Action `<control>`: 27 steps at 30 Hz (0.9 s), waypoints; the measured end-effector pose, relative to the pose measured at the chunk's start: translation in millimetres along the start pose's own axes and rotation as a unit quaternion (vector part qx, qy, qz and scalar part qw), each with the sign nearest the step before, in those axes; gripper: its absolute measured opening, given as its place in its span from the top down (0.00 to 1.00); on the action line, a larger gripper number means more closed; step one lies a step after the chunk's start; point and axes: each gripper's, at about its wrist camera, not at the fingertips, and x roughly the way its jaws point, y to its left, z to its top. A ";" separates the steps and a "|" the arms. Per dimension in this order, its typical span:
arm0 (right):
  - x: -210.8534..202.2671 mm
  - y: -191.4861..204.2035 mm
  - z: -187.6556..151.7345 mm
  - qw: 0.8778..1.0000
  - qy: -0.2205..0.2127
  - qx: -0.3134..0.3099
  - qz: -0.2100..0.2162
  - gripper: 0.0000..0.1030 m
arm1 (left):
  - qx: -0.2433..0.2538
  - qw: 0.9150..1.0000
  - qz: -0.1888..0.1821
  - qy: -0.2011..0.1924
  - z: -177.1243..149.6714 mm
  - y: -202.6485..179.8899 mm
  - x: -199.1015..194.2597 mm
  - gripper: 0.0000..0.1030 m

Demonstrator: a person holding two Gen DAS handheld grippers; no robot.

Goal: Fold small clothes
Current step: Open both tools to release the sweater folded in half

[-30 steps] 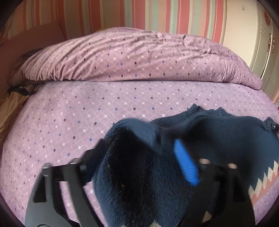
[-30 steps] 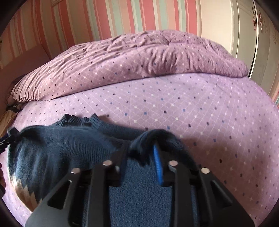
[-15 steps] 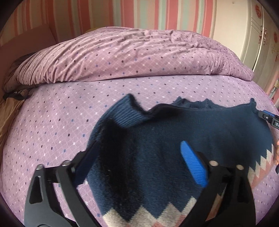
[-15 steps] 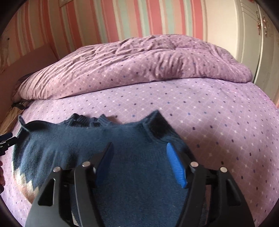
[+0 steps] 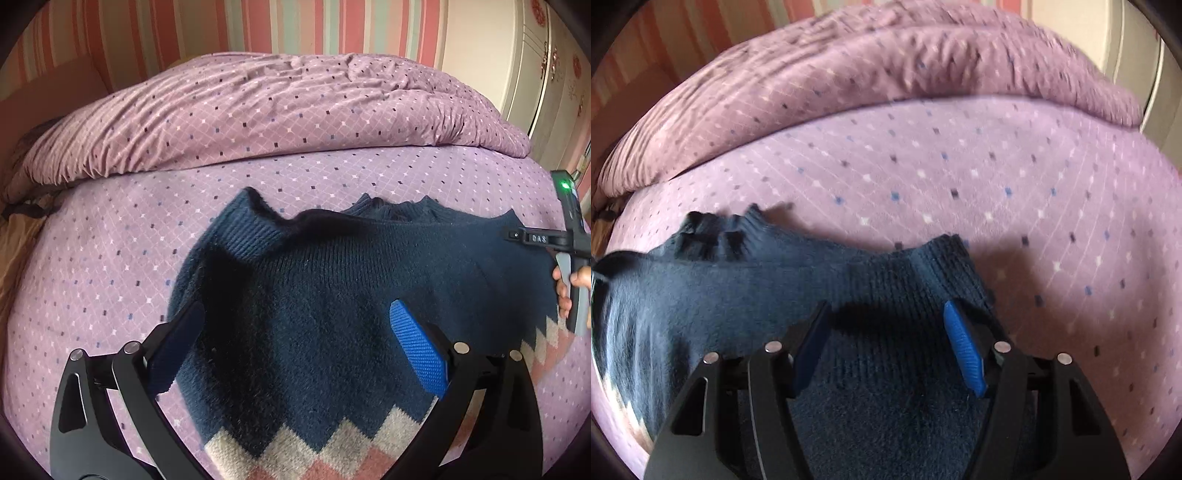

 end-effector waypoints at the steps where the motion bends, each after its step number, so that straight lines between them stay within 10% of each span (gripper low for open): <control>1: -8.0 2.3 -2.1 1.000 -0.016 -0.006 0.006 0.38 | -0.001 1.000 -0.004 0.000 2.2 -0.4 2.5 0.03; 8: -78.8 15.6 -21.5 0.995 -0.088 -0.045 0.000 0.32 | -0.009 1.000 -0.018 0.018 21.0 -5.1 36.6 0.03; 19: -107.8 6.5 -68.3 0.995 -0.077 -0.062 -0.034 0.32 | -0.022 0.992 -0.042 0.114 31.3 12.7 124.5 0.06; 27: -130.3 3.9 -70.7 0.992 -0.099 -0.061 -0.044 0.25 | -0.001 0.998 0.000 0.059 31.9 -9.6 74.5 0.05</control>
